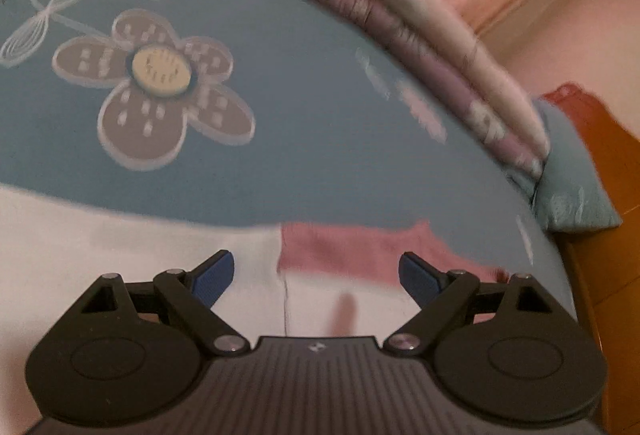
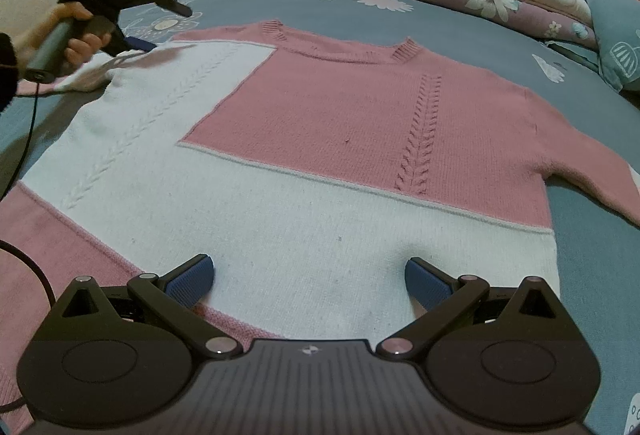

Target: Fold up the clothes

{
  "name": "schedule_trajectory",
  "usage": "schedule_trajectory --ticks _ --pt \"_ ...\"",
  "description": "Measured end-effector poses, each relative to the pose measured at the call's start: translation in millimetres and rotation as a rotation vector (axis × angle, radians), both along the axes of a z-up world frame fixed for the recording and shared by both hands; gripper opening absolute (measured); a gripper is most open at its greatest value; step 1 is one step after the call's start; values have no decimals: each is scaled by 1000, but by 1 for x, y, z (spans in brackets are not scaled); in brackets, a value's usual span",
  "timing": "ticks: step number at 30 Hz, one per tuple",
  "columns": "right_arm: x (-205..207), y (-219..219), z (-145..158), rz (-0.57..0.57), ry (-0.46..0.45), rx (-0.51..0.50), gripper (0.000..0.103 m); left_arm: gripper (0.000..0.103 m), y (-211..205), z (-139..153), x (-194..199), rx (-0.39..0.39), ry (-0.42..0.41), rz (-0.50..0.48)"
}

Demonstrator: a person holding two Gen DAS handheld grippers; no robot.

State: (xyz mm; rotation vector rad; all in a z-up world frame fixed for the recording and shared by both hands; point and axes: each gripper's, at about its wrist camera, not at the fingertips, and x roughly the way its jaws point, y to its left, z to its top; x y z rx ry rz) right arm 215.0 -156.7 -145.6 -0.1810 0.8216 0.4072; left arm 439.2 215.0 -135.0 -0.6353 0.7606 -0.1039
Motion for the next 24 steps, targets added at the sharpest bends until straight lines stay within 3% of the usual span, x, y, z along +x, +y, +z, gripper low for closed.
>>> schedule_trajectory --ticks 5,9,12,17,21,24 --pt "-1 -1 0 2 0 -1 103 90 0 9 10 -5 11 48" --pt "-1 0 0 2 -3 -1 103 90 -18 23 5 -12 -16 -54" --pt "-2 0 0 2 -6 -2 103 90 -35 22 12 23 -8 -116" --pt "-2 0 -1 5 -6 -2 103 90 -42 1 34 61 5 -97" --pt "-3 0 0 8 -4 -4 103 90 -55 17 38 120 19 -86" --pt "-3 0 0 7 -1 -5 103 90 -57 29 31 58 -15 -101"
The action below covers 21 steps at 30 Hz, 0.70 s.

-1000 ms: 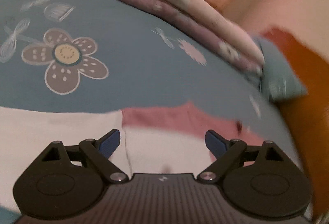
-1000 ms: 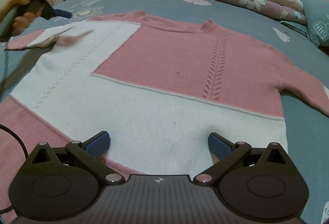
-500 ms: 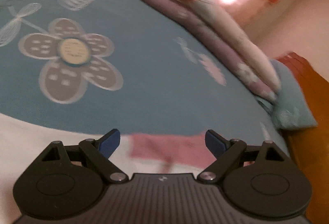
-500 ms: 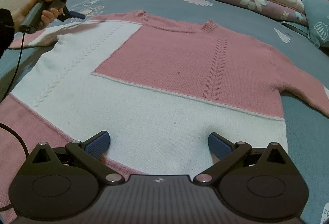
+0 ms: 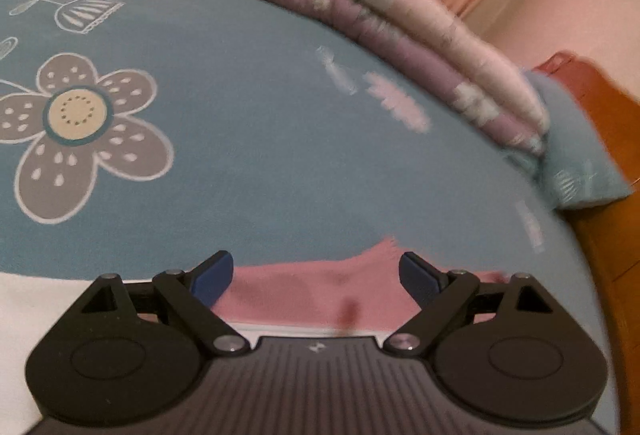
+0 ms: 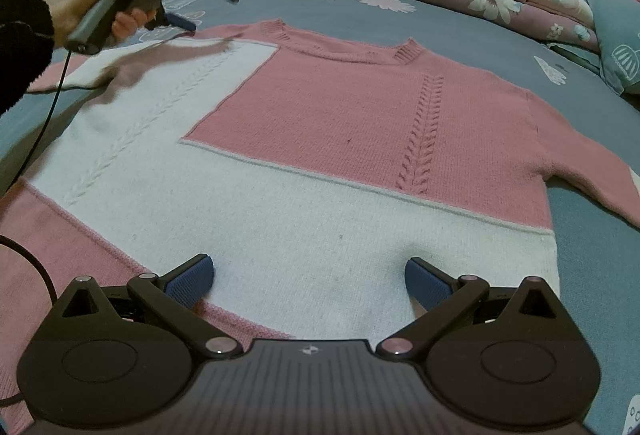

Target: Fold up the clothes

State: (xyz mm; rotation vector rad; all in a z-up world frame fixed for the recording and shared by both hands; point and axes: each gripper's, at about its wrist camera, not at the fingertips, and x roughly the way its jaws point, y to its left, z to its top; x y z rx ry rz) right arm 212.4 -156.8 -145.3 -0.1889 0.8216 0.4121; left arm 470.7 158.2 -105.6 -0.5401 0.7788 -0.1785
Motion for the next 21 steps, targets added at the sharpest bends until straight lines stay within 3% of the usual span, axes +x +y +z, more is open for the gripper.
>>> schedule_trajectory --ticks 4,9,12,15,18,21 --pt "0 1 0 -1 -2 -1 103 91 -14 -3 3 -10 15 -64" --pt "-1 1 0 1 -2 -2 103 90 -17 -23 21 13 39 -43" --pt "-1 0 0 4 2 -2 103 90 -16 -14 22 3 36 -2" --pt "-1 0 1 4 6 -2 103 91 -21 -5 16 -59 14 -46" --pt "-2 0 1 3 7 -5 103 91 -40 -10 18 -26 33 -118" --pt "-1 0 1 4 9 -4 103 91 -43 -20 26 17 38 -72"
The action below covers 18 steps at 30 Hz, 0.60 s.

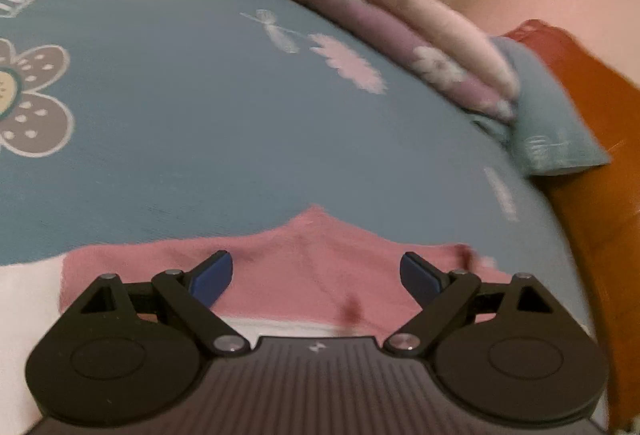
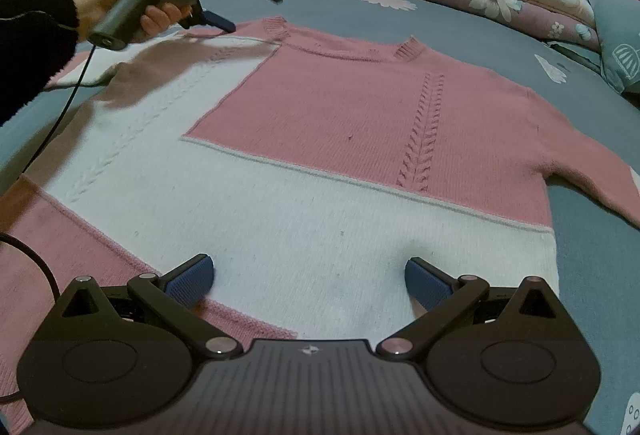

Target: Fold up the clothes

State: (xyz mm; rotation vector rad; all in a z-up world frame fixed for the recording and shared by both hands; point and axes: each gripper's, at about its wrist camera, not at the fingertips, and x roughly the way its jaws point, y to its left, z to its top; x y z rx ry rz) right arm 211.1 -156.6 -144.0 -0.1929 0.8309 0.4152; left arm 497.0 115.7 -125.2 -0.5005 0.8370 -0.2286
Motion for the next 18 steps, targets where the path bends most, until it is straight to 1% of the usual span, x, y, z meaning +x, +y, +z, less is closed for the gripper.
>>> schedule_trajectory --ticks 2,4,6,8,10,12,14,15,16,18 --pt "0 0 0 0 1 0 103 90 5 2 2 -40 -4 61" --pt "0 0 0 0 0 -1 103 90 6 8 1 -76 -16 74" --pt "0 0 0 0 2 0 103 90 -2 11 -1 -106 -25 20" --pt "-1 1 0 -1 1 -1 103 91 -14 11 -1 -104 -27 -37" --pt "-1 1 0 -2 -1 -3 103 91 -24 6 6 -94 -17 -61" --pt "-1 2 0 -2 -2 -3 103 91 -28 -1 16 -67 -9 -56" --pt "-1 1 0 -1 -3 -3 103 91 -27 -2 22 -60 -22 -36" --pt "-1 1 0 0 -4 -3 103 91 -27 -2 24 -69 -16 -21" --pt "-1 1 0 1 -4 -3 103 90 -29 0 25 -73 -8 -9" --pt "-1 1 -1 2 -3 -2 103 90 -29 13 17 -27 -19 8"
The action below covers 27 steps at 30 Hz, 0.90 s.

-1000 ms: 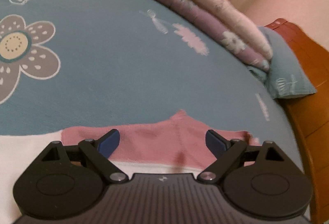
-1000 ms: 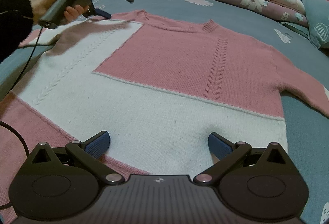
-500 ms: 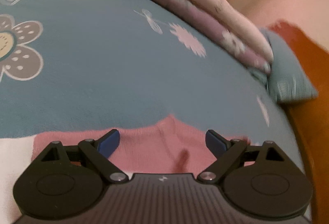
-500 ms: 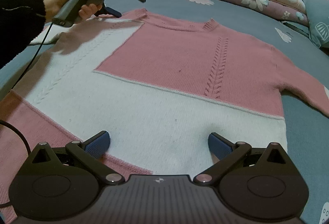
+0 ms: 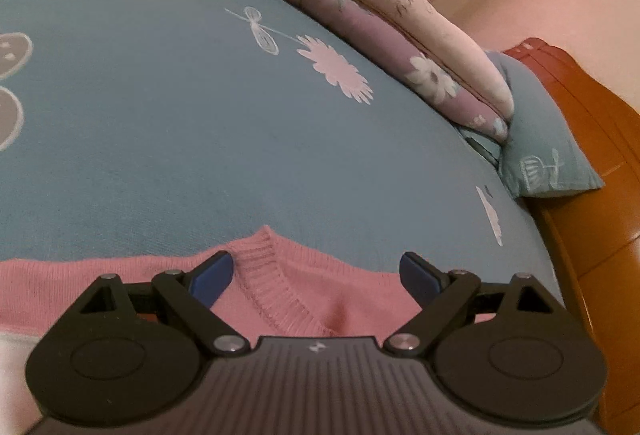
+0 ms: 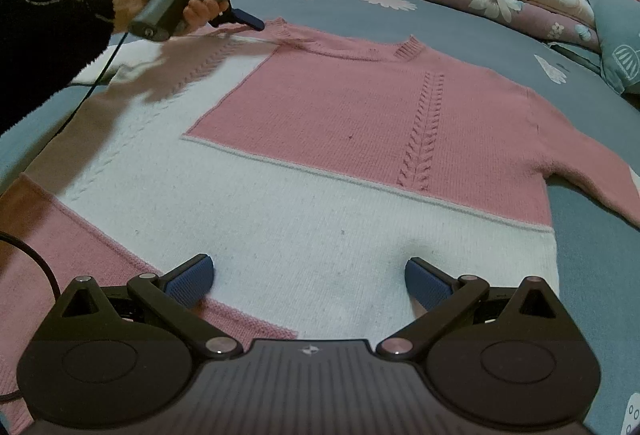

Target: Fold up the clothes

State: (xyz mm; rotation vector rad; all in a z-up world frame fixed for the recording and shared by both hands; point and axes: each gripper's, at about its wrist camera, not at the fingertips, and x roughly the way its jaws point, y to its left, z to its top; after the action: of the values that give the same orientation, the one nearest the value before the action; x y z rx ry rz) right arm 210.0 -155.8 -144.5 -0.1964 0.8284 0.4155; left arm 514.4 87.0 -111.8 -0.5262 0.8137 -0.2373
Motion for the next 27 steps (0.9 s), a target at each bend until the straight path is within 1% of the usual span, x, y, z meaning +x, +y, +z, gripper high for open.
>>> schedule_trajectory --ticks 3,5,7,9,11,12,15,16,18,22,24,25,27 --pt "-1 0 0 -1 0 -2 103 90 10 25 -21 -8 -22 -15" --pt "-1 0 0 -3 0 -3 103 91 18 43 -41 9 -33 -23" --pt "-1 1 0 -6 -1 -4 103 91 26 54 -59 34 -22 -28" --pt "-2 1 0 -6 -2 -6 103 91 36 59 -81 17 -5 -33" --pt "-2 2 0 -8 -4 -8 103 92 46 55 -101 -4 21 -35" --pt "-2 2 0 -10 -5 -8 103 92 50 50 -109 0 42 -38" --pt "-3 3 0 -13 -8 -10 103 92 56 34 -121 28 59 -14" --pt "-3 3 0 -14 -10 -10 103 92 58 29 -122 26 65 -4" --pt "-4 3 0 -15 -12 -10 103 92 66 18 -118 -22 65 16" --pt "-4 3 0 -12 -11 -12 103 91 81 -3 -100 -62 79 114" --pt "-4 3 0 -11 -11 -14 103 91 91 -12 -98 -120 68 159" --pt "-4 3 1 -10 -10 -15 103 91 95 -14 -99 -131 55 166" --pt "-4 2 1 -9 -6 -15 103 91 97 -13 -99 -123 51 166"
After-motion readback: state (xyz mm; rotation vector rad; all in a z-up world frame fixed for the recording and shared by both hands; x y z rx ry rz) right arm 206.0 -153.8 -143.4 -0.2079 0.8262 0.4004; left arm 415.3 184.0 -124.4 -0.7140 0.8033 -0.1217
